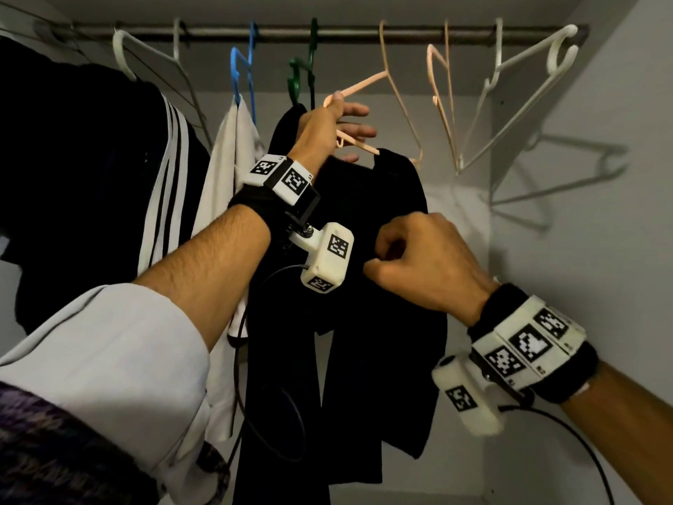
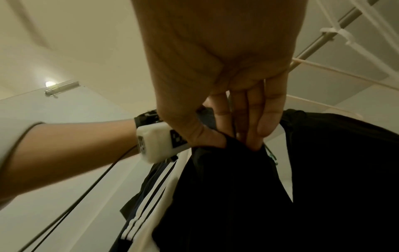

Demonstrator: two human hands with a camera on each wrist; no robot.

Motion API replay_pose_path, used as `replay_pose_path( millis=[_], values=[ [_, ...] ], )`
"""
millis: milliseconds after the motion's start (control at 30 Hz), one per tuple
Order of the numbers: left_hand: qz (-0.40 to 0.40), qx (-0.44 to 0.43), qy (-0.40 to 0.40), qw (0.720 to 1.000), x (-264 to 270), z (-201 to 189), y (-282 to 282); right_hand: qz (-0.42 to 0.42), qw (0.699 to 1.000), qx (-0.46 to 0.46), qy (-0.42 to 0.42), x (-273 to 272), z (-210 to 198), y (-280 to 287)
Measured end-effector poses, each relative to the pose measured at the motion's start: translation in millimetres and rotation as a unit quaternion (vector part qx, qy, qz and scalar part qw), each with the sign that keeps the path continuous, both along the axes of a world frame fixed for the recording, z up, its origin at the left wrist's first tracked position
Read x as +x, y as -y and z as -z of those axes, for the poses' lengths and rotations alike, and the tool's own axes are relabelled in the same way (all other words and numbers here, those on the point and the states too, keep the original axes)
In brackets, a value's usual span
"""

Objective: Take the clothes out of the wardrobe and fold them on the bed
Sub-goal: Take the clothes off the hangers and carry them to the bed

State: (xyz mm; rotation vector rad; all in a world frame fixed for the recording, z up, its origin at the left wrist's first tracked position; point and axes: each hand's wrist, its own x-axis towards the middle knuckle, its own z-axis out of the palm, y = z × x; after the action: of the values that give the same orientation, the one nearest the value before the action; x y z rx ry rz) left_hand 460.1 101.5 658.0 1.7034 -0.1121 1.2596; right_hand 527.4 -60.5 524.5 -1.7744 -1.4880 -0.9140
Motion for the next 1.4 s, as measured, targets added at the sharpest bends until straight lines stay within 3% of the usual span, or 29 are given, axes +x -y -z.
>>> replay_pose_path(
  millis=[67,167,233,367,600,767,1033,1200,1400],
  values=[
    [0.011,-0.01,0.011,1.0,3,0,3,-0.02,0.993,0.061,-0.096,18,-14,2],
    [0.003,-0.021,0.015,1.0,2,3,6,-0.146,0.947,0.128,-0.255,48,-29,-1],
    [0.01,-0.008,0.004,1.0,-1,3,5,-0.175,0.925,0.155,-0.298,62,-32,-5],
    [0.002,0.01,0.003,1.0,-5,1,0,-0.167,0.917,0.151,-0.33,84,-34,-14],
    [-0.013,0.018,0.021,1.0,-3,0,-1,-0.024,0.961,0.113,-0.252,96,-65,-41],
    [-0.014,0.016,0.024,0.999,1,-2,1,0.068,0.985,0.072,-0.14,98,-87,-55],
    [-0.068,0.079,-0.054,0.993,4,-16,9,0.033,0.986,0.134,-0.096,94,-57,-69],
    [-0.119,0.122,-0.061,0.984,22,-4,18,-0.004,0.991,0.112,-0.073,75,-25,-63],
    [-0.081,0.056,-0.014,0.995,27,-7,9,-0.039,0.994,0.092,-0.047,56,36,-55]
  ],
)
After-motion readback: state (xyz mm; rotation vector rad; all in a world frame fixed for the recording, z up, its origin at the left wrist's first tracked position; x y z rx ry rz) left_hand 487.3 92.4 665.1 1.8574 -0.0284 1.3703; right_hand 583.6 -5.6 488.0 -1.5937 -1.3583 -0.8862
